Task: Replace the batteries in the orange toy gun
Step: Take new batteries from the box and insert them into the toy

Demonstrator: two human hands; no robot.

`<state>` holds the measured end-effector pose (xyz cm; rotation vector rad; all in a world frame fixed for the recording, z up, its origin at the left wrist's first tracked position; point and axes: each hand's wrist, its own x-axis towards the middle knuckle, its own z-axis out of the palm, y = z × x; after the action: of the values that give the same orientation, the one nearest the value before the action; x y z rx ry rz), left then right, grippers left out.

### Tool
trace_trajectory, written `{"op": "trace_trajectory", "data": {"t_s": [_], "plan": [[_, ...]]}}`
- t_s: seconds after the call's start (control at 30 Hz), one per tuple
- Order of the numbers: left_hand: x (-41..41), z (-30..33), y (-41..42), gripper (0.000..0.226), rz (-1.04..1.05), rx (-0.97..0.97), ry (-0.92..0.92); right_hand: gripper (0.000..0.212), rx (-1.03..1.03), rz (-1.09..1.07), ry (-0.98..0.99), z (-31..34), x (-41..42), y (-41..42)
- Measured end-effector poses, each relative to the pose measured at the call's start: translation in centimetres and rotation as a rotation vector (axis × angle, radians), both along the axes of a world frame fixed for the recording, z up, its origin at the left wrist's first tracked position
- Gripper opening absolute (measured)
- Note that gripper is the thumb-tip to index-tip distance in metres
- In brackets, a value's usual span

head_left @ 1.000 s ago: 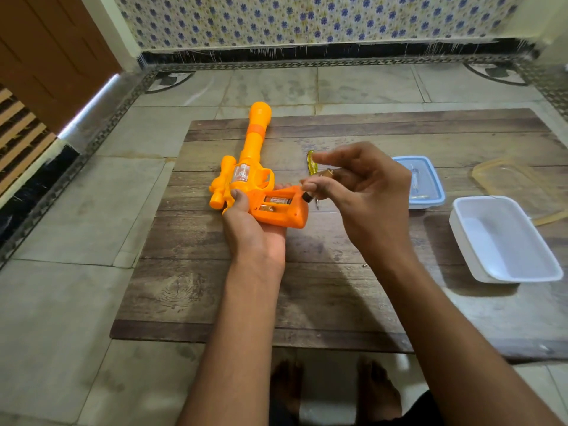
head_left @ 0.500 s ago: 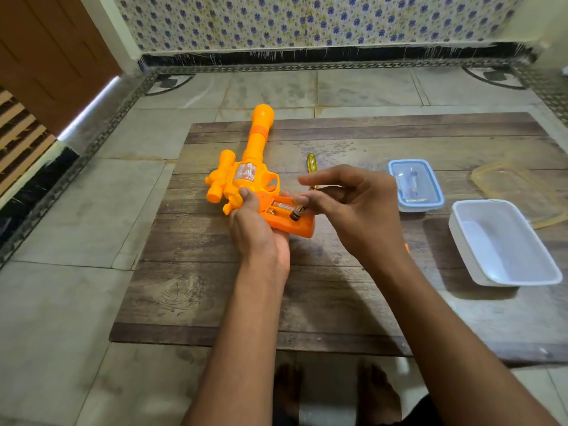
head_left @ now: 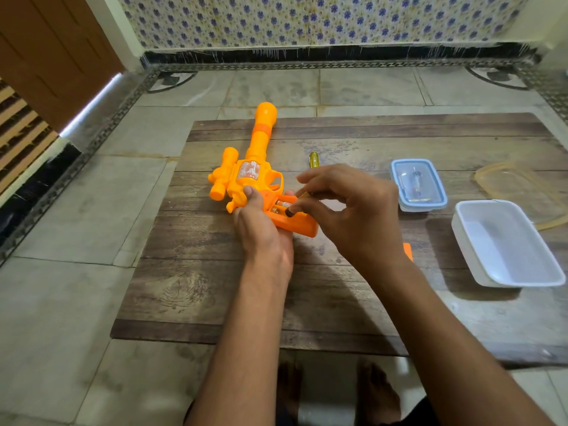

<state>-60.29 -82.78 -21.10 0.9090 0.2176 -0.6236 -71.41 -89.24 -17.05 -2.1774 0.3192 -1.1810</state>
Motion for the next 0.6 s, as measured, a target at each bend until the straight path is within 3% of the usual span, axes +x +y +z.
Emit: {"op": "trace_trajectory", "data": {"t_s": [0.2, 0.33, 0.47, 0.6], "plan": [[0.21, 0.11, 0.13, 0.05, 0.001, 0.023, 0.006, 0.018, -0.222, -0.029, 0.059, -0.31, 0.36, -0.07], [0.27, -0.07, 0.16, 0.048, 0.012, 0.036, -0.01, 0.021, -0.193, 0.057, 0.123, -0.46, 0.6, -0.06], [0.28, 0.06, 0.12, 0.046, 0.02, 0.017, 0.02, 0.005, -0.136, 0.091, 0.222, -0.23, 0.22, -0.31], [0.12, 0.34, 0.13, 0.046, 0.006, 0.008, 0.024, 0.008, -0.062, 0.059, 0.245, -0.11, 0.31, -0.1]]}}
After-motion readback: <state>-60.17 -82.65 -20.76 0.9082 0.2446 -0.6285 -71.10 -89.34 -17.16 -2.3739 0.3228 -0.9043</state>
